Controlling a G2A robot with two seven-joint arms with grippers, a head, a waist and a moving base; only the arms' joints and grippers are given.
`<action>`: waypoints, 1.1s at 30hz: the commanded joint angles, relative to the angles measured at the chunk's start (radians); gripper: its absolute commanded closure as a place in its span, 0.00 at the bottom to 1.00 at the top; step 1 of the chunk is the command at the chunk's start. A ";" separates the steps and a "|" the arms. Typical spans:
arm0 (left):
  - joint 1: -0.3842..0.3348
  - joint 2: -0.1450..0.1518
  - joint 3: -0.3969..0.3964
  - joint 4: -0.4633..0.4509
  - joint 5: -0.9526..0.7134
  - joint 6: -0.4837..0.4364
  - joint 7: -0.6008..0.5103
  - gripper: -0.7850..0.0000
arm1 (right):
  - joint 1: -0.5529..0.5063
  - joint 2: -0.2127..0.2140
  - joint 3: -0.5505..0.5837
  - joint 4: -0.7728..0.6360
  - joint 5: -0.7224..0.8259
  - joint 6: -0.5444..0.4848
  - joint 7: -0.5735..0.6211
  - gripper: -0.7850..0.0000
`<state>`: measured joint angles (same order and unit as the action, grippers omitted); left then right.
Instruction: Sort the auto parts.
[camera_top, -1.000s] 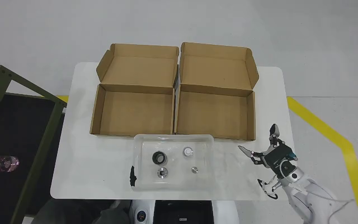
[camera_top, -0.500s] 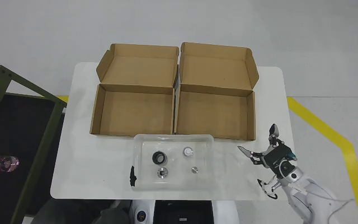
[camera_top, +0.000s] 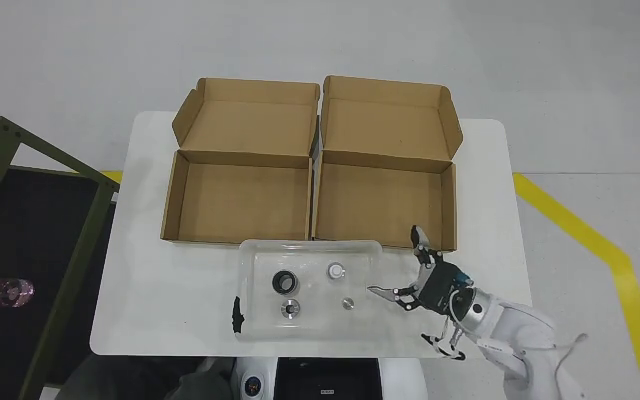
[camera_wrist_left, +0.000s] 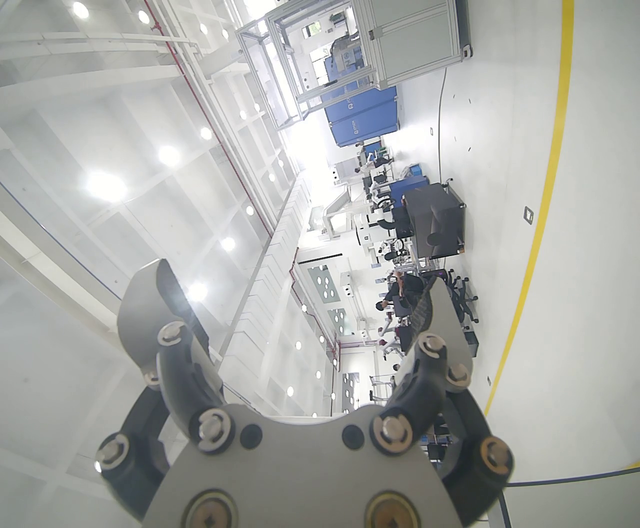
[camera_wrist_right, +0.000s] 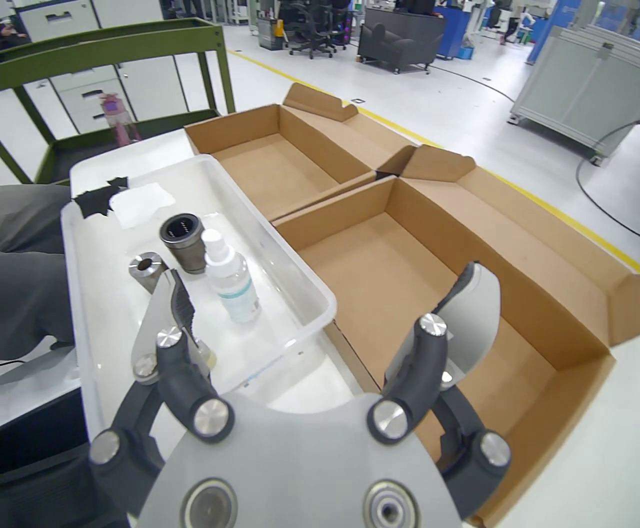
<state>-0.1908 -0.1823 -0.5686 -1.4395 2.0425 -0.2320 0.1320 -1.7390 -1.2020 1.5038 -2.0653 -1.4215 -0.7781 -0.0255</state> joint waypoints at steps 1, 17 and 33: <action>0.000 0.000 0.000 0.000 0.000 0.000 0.000 0.00 | 0.024 -0.001 -0.042 0.008 0.009 -0.012 0.031 0.00; 0.000 0.000 0.000 0.000 0.000 0.000 0.000 0.00 | 0.212 0.002 -0.261 0.050 0.002 -0.117 0.242 0.00; 0.000 0.000 0.000 0.000 0.000 0.000 0.000 0.00 | 0.284 0.014 -0.344 0.073 -0.027 -0.139 0.403 0.00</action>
<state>-0.1908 -0.1823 -0.5686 -1.4395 2.0425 -0.2320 0.1320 -1.4563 -1.1888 1.1616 -1.9954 -1.4478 -0.9187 0.3718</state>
